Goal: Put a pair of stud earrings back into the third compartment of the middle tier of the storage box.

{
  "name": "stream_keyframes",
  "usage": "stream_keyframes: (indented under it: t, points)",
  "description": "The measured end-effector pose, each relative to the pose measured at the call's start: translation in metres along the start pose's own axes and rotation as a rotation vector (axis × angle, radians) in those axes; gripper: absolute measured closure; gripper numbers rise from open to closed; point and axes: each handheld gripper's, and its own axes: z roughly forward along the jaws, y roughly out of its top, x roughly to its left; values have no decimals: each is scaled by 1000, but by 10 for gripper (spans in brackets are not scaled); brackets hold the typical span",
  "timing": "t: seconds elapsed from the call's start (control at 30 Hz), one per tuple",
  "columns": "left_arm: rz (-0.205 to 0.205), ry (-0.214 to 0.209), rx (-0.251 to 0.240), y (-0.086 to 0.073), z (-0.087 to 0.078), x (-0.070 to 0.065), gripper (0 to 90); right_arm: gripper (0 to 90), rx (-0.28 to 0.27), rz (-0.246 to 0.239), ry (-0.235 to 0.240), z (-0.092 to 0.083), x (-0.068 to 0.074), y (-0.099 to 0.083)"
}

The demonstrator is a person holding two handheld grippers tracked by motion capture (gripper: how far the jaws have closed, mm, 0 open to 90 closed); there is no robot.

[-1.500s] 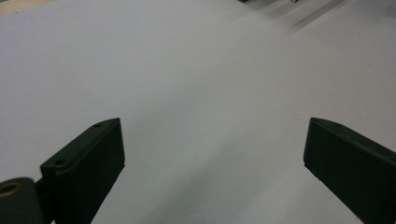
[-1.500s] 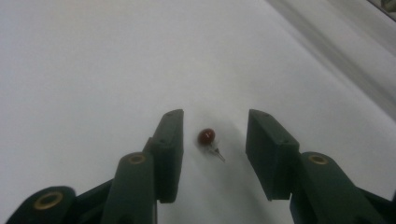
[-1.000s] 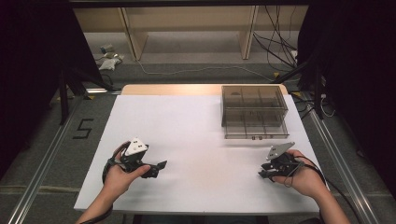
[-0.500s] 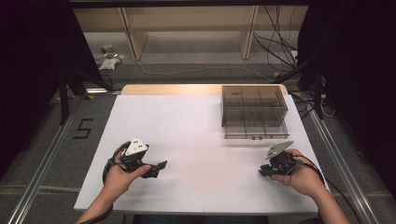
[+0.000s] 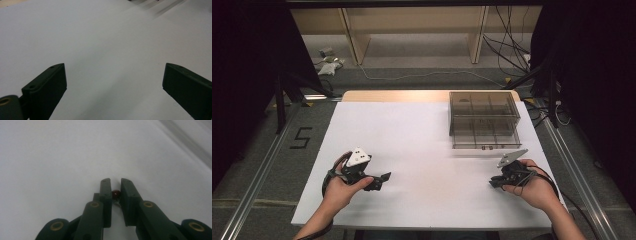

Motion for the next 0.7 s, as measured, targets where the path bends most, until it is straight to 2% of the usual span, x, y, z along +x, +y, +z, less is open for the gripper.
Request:
stream_keyframes:
  t: [0.07, 0.17, 0.23, 0.27, 0.33, 0.7]
  points:
    - [0, 0, 0, 0, 0, 0, 55, 806, -3, 16, 8, -1, -1, 0]
    - [-1, 0, 1, 0, 0, 1, 55, 806, -17, 17, -5, -2, -4, -1]
    - [-1, 0, -1, 0, 0, 0, 55, 806, -23, 39, -1, -4, -4, -1]
    - [-1, 0, -1, 0, 0, 0, 55, 806, -35, 25, -9, -4, -5, -1]
    - [0, 1, 0, 0, 0, 0, 55, 806, -40, 41, -3, -5, -5, -1]
    - [-1, 1, -2, 0, 0, 0, 55, 806, -80, 56, -13, -10, -6, -1]
